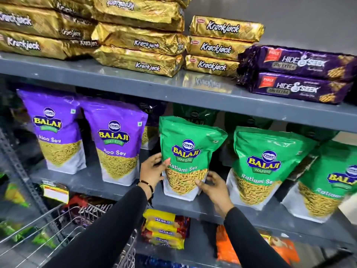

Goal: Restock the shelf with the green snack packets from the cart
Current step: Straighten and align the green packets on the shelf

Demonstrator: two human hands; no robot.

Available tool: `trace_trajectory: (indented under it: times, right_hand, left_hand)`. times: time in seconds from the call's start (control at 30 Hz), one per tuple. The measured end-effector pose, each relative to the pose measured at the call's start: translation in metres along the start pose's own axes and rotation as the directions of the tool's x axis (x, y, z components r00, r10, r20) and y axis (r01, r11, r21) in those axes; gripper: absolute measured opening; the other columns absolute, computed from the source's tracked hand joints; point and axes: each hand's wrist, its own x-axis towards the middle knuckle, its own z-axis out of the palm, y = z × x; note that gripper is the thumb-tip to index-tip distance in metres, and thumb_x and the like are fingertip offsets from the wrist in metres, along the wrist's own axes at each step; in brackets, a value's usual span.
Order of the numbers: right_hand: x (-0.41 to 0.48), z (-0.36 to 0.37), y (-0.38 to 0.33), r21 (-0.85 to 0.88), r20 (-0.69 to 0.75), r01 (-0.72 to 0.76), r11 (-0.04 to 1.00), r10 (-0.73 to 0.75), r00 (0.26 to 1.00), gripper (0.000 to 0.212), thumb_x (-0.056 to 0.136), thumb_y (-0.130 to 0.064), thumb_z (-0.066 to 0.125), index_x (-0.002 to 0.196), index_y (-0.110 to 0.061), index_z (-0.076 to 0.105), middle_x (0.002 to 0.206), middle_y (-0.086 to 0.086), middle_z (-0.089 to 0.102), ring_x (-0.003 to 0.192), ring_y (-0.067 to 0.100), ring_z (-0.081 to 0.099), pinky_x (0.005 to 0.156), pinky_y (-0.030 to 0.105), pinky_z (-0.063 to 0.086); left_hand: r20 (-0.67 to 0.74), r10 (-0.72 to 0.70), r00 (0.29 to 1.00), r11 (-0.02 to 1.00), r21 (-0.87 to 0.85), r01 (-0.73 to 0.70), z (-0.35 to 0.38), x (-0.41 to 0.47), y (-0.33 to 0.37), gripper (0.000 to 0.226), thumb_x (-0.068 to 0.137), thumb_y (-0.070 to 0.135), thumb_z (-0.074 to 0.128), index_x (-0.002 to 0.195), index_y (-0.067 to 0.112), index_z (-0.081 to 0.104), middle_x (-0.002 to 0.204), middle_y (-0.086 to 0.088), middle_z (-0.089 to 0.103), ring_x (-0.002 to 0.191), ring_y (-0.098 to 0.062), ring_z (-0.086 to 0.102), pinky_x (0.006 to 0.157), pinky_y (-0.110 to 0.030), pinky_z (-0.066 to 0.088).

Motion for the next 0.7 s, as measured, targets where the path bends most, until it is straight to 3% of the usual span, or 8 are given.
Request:
trace_trajectory:
  times: [0.23,0.33,0.7]
  right_hand:
    - [-0.0036,0.0083,-0.0035,0.021,0.004,0.014,1.000,-0.014,1.000,0.025,0.074,0.001,0.070,0.091,-0.014,0.060,0.086,-0.005,0.066,0.069,-0.009,0.062,0.059,0.005,0.048]
    - [-0.0031,0.0075,-0.0056,0.033,0.009,0.012,0.999,-0.012,1.000,0.026,0.073,0.001,0.070,0.089,-0.018,0.061,0.086,-0.007,0.066,0.077,0.000,0.060,0.060,0.006,0.050]
    - [-0.0016,0.0070,-0.0078,0.025,0.012,-0.013,1.000,0.013,1.000,0.029,0.073,0.001,0.070,0.098,-0.010,0.060,0.088,-0.007,0.065,0.075,-0.008,0.059,0.061,0.004,0.049]
  left_hand:
    - [0.013,-0.001,1.000,0.999,-0.033,0.002,-0.0081,-0.0017,0.0022,0.036,0.082,0.009,0.062,0.117,0.012,0.056,0.112,-0.006,0.058,0.105,-0.020,0.053,0.084,-0.043,0.041]
    - [-0.008,-0.001,1.000,1.000,-0.030,0.001,-0.0069,-0.0021,0.0015,0.038,0.082,0.011,0.063,0.119,0.011,0.055,0.113,-0.005,0.058,0.108,-0.020,0.053,0.085,-0.045,0.044]
    - [-0.010,-0.041,0.999,0.999,-0.029,0.041,-0.0049,-0.0050,0.0017,0.041,0.082,0.011,0.063,0.122,0.010,0.053,0.134,-0.010,0.054,0.108,-0.019,0.052,0.089,-0.051,0.046]
